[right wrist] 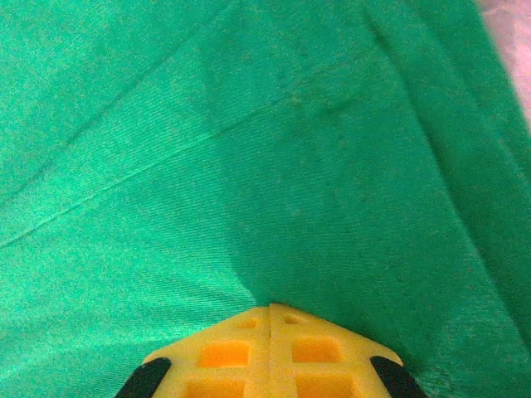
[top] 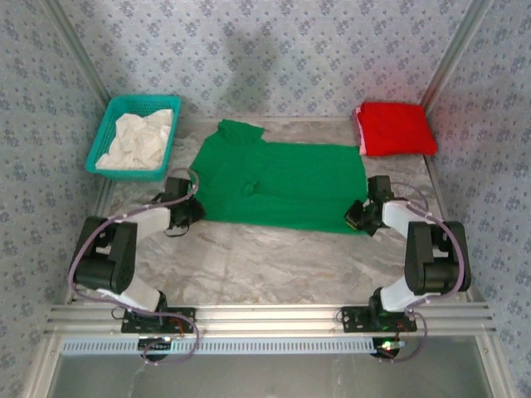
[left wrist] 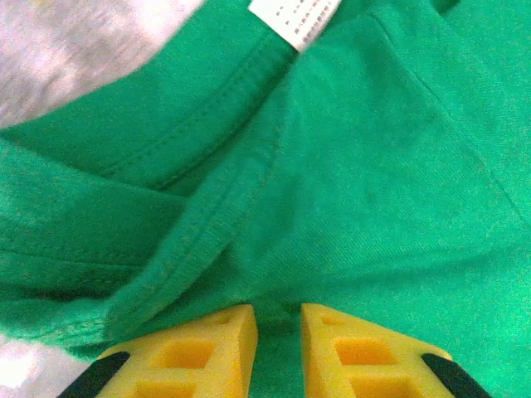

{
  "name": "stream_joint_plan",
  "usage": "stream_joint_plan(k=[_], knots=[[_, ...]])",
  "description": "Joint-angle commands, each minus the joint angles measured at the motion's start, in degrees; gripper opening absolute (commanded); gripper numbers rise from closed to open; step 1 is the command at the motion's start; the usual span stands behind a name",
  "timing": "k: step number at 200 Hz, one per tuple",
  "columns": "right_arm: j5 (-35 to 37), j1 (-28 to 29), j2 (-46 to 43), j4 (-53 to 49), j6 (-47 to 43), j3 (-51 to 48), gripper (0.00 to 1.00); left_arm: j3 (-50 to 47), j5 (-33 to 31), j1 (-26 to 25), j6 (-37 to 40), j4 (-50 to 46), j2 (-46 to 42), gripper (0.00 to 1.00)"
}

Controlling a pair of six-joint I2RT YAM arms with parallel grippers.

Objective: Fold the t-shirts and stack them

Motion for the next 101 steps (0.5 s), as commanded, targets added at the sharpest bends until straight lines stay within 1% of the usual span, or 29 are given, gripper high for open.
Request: stream_joint_plan(k=[1, 18, 42, 54, 69, 79, 91, 101], knots=[[1.08, -1.94, -1.52, -6.41, 1.97, -3.79, 0.0, -5.1, 1.65, 0.7, -3.69, -6.06, -2.65, 0.23], [0.93, -2.06, -4.22, -8.0, 1.99, -5.27, 0.0, -7.94, 3.46, -1.08, -6.2, -8.15, -6.0, 0.21], [0.3, -1.96, -6.99, -10.4, 1.99, -5.98, 0.0, -11.7, 0.29, -6.45, -10.5, -14.19, -14.19, 0.22], [0.23, -1.67, -8.24, -11.14, 1.54, -4.97, 0.0, -12.24, -1.28, -7.43, -11.66, -17.34, -19.27, 0.24], [1.76, 0.18, -9.54, -11.78, 1.01, -1.81, 0.0, -10.34, -3.6, -7.44, -10.35, -19.66, -24.54, 0.25], [3.25, 2.23, -9.48, -12.13, 0.95, 1.28, 0.0, -7.29, -5.17, -7.28, -8.38, -20.33, -26.02, 0.27], [4.44, 4.62, -7.82, -13.1, -0.27, 5.92, 0.0, -2.28, -5.89, -6.77, -5.21, -19.92, -24.65, 0.28], [5.66, 6.26, -5.93, -13.32, -0.64, 9.43, 0.0, 2.28, -5.52, -6.13, -1.7, -18.56, -21.07, 0.28]])
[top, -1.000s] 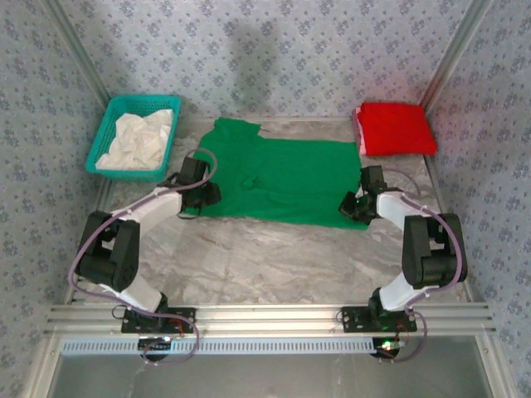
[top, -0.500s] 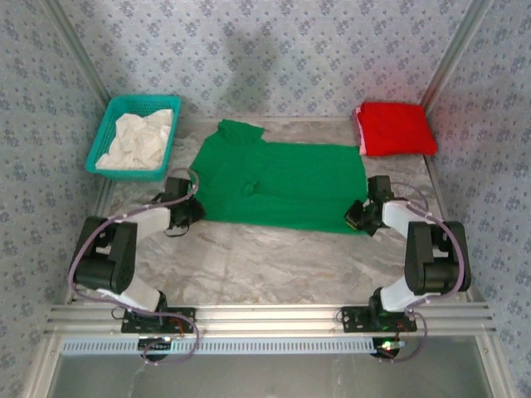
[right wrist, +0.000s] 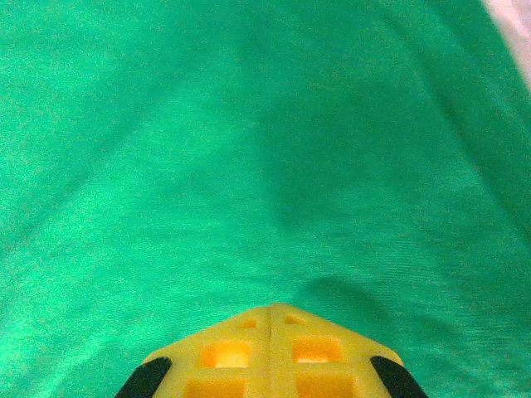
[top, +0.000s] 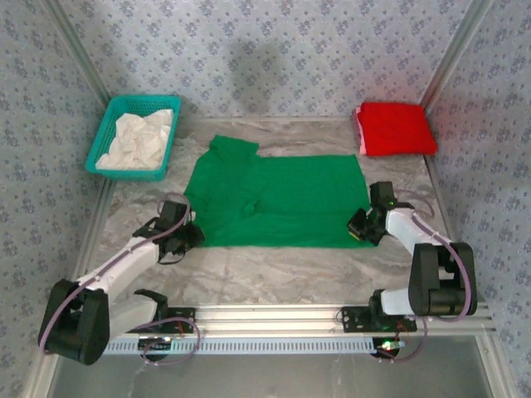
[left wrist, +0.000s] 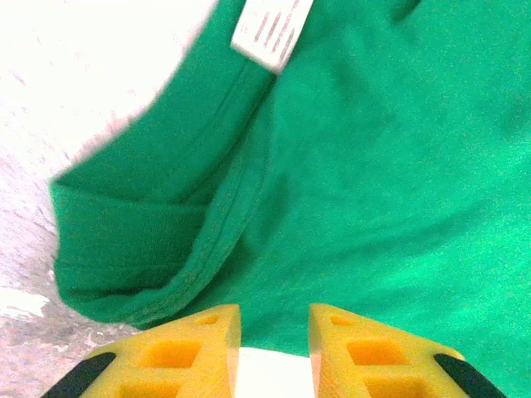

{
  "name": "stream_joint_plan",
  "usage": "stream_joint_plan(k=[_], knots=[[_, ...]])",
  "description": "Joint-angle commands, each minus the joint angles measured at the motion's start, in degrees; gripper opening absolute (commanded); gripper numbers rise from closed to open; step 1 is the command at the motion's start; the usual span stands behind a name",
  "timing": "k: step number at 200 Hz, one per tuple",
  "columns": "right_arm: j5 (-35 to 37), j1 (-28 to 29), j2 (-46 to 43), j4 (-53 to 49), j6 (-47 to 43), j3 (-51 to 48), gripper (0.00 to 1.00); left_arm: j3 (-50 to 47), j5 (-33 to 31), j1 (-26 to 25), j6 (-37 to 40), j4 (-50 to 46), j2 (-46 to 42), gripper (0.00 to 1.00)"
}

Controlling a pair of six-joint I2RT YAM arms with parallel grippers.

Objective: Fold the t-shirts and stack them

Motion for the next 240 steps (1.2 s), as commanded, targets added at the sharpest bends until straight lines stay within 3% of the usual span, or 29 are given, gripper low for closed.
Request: stream_joint_plan(k=[1, 52, 85, 130, 178, 189, 207, 240], knots=[[3.71, 3.81, 2.05, -2.04, -1.41, 9.07, 0.0, 10.82, -2.85, 1.07, 6.19, -0.25, 3.83, 0.28], [7.74, 5.71, 19.74, -0.21, -7.33, 26.56, 0.0, 34.98, 3.92, 2.35, 12.8, 8.89, 32.79, 0.16], [6.64, 5.66, 27.53, 3.3, -6.42, 28.85, 0.0, 33.89, 5.12, 2.38, 9.17, 15.46, 42.01, 0.12], [5.0, 6.28, 26.77, 7.52, -3.6, 19.44, 0.0, 25.19, 4.78, 2.06, 7.25, 16.93, 40.55, 0.11], [6.16, 5.58, 18.52, 6.21, -2.34, 12.04, 0.0, 22.61, 3.68, 2.04, 8.61, 11.32, 33.03, 0.11], [6.27, 5.27, 17.73, 6.0, -2.34, 12.76, 0.0, 24.93, 3.01, 2.09, 9.67, 9.96, 31.72, 0.13], [6.04, 4.97, 17.99, 5.25, -2.76, 16.17, 0.0, 32.53, 2.9, 2.52, 13.23, 7.13, 32.31, 0.24], [5.13, 5.34, 19.93, 5.09, -4.28, 24.93, 0.01, 56.17, 1.36, 3.95, 21.66, -3.0, 43.41, 0.34]])
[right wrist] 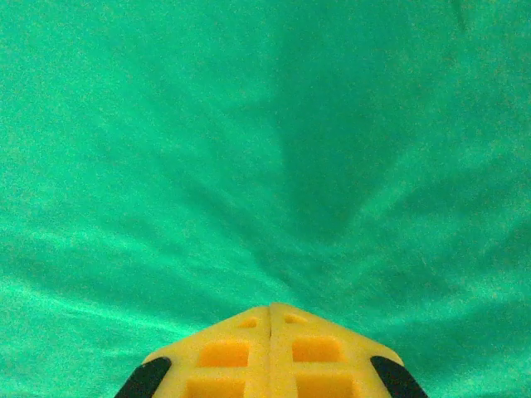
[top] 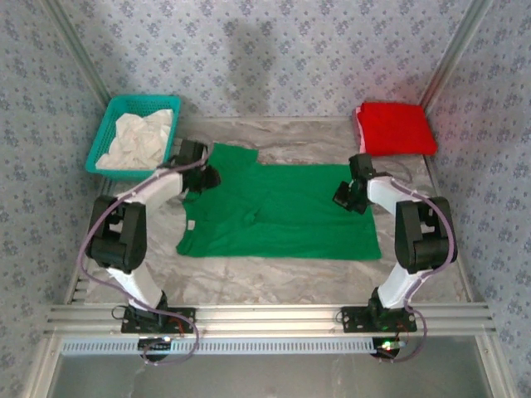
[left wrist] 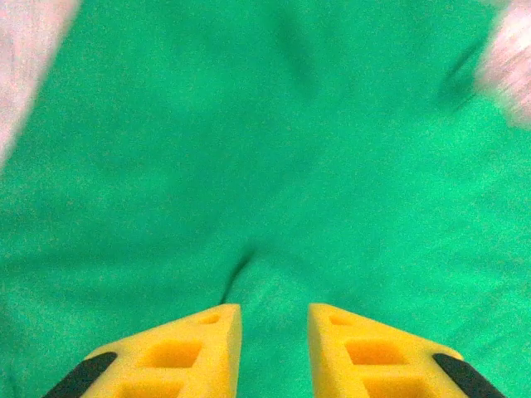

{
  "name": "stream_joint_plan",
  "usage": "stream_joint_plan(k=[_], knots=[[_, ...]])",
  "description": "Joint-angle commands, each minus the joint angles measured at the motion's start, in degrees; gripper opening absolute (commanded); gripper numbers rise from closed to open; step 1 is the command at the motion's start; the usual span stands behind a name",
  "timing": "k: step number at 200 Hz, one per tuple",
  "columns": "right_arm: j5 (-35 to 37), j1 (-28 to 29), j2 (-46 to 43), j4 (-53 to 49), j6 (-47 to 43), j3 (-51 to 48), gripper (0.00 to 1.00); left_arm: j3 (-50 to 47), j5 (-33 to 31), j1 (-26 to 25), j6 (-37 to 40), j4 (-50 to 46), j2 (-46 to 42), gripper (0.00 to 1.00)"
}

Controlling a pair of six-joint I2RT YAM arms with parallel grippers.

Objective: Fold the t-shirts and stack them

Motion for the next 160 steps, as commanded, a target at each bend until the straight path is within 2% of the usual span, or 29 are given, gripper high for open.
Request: stream_joint_plan(k=[1, 31, 48, 89, 105, 126, 160], knots=[[-0.2, 0.19, 0.75, -0.53, -0.97, 6.89, 0.01, 15.73, -1.74, 1.32, 7.44, -6.52, 6.38, 0.34], [-0.03, 0.61, 2.59, -0.41, -2.92, 13.84, 0.1, 34.58, -2.6, 2.59, 9.43, -14.05, 19.9, 0.43], [0.92, 0.56, 2.62, -0.34, -3.76, 15.25, 0.13, 42.88, -4.42, 2.95, 9.38, -17.24, 26.15, 0.55], [1.25, -0.15, 2.66, -0.56, -5.17, 15.51, 0.16, 59.46, -3.84, 3.41, 8.39, -25.45, 38.59, 0.58], [0.8, -0.35, 2.55, -0.58, -5.34, 15.15, 0.17, 63.72, -3.44, 3.47, 7.87, -27.32, 41.73, 0.63], [0.58, -0.54, 2.15, -0.04, -5.27, 14.36, 0.17, 66.85, -4.0, 3.9, 6.77, -28.97, 44.61, 0.64], [-0.07, -0.61, 1.98, 0.9, -4.9, 13.56, 0.17, 67.64, -5.58, 4.28, 4.71, -29.7, 46.97, 0.71]])
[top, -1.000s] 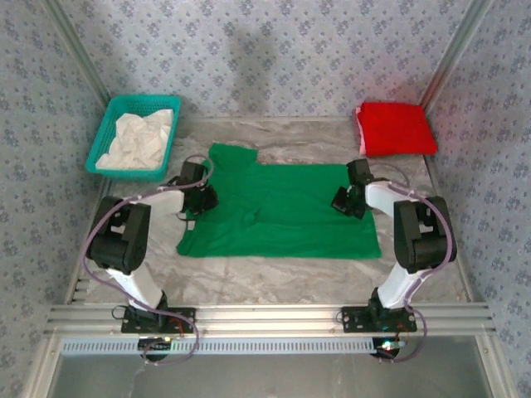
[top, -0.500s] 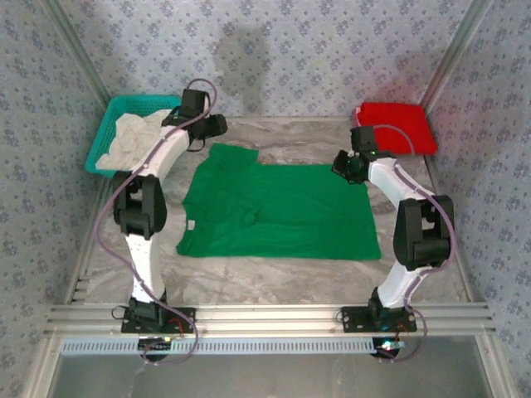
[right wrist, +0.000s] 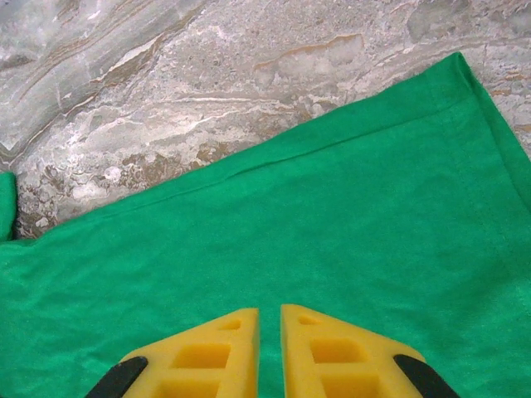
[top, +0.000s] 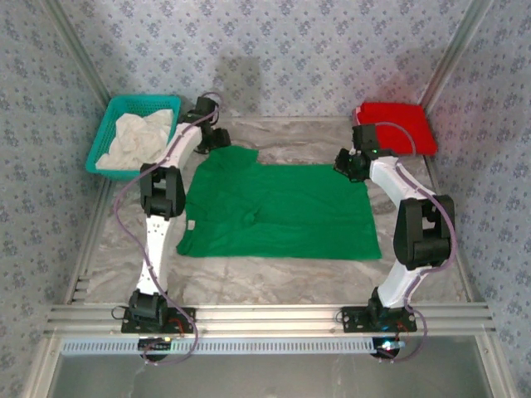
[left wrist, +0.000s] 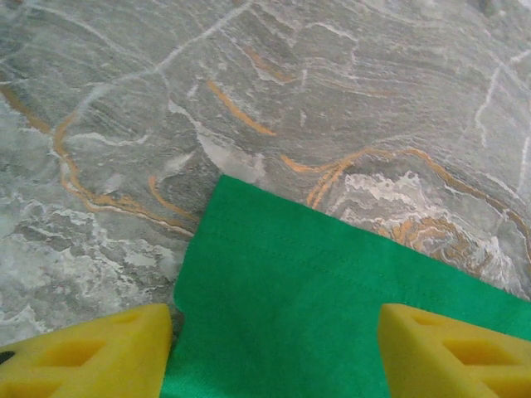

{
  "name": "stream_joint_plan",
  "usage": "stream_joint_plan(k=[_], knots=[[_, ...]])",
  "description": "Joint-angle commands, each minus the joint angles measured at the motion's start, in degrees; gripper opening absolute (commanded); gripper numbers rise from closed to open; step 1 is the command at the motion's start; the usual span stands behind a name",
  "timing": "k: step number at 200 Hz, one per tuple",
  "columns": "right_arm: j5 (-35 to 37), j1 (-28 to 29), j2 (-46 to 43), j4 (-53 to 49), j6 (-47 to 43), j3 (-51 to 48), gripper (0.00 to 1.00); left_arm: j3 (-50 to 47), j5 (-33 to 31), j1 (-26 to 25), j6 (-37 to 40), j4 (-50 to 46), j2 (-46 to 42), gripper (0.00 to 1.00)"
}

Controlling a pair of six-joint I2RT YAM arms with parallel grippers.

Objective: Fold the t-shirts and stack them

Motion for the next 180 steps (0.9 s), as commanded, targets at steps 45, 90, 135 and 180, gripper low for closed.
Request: stream_joint_plan(k=[45, 90, 135, 180], knots=[[-1.14, -0.81, 0.25, 0.03, -1.21, -0.92, 0.17, 4.17, -1.03, 0.71, -2.67, -3.18, 4.29, 0.73], [-1.51, -1.51, -0.43, 0.07, -1.22, -1.85, 0.17, 7.06, 3.46, 0.05, -2.29, -0.08, 6.34, 0.47], [-0.95, -1.76, -0.91, 0.37, -1.39, -2.65, 0.17, 7.98, 1.63, -2.09, 1.72, 0.46, 2.05, 0.09], [-1.42, -2.04, -0.79, 1.68, -1.1, -3.92, 0.17, -12.76, -1.82, -6.97, 9.12, 11.55, -13.25, 0.0]])
